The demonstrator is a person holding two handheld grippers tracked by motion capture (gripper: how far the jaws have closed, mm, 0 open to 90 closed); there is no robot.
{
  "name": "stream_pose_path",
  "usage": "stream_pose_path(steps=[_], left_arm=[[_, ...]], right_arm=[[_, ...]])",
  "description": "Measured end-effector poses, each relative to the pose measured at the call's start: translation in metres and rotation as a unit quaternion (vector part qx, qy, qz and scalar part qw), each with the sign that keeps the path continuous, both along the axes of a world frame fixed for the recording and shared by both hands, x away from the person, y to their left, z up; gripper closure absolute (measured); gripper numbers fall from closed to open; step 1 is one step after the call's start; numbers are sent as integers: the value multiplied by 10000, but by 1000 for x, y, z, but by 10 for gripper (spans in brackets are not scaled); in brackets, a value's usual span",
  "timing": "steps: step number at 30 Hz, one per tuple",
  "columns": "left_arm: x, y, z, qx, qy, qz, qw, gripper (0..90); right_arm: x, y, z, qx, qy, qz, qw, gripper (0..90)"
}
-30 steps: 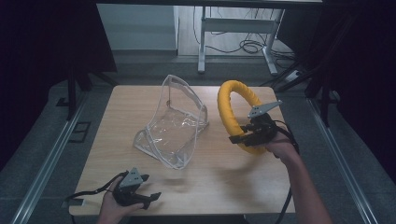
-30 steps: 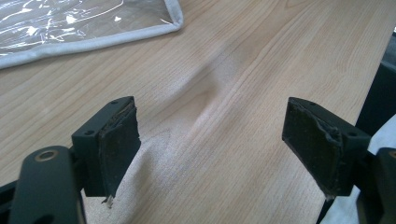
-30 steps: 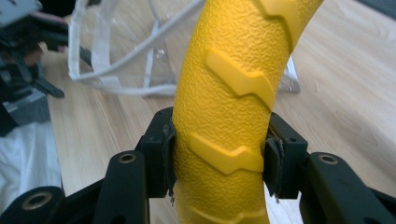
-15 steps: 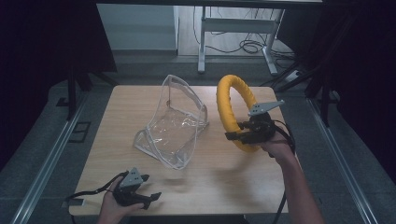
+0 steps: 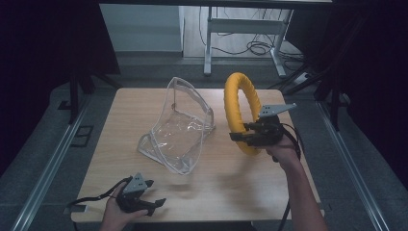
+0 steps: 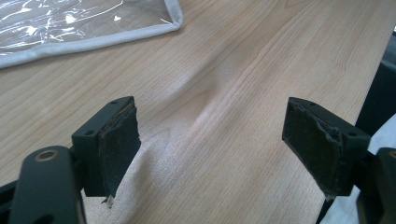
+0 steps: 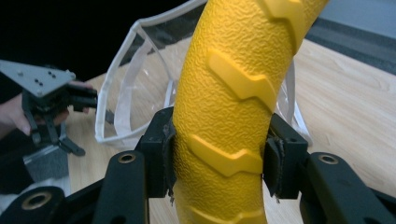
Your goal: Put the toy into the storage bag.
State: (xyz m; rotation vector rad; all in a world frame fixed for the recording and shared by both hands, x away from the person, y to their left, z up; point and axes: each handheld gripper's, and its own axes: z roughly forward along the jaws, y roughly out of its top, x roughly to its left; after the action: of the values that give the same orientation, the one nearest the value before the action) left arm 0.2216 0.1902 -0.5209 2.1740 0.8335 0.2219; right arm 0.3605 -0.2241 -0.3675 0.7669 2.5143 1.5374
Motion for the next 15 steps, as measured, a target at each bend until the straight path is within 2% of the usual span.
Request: stream_pose_path(steps=[8, 15], left_arm=[[0, 0, 0, 5, 13, -6, 10000, 188], [0, -1, -1, 30, 30, -20, 10000, 187]], right_arm=[[-4, 3, 0, 325, -99, -41, 9994, 519], [-9, 8, 0, 689, -174, -38, 9975, 518]])
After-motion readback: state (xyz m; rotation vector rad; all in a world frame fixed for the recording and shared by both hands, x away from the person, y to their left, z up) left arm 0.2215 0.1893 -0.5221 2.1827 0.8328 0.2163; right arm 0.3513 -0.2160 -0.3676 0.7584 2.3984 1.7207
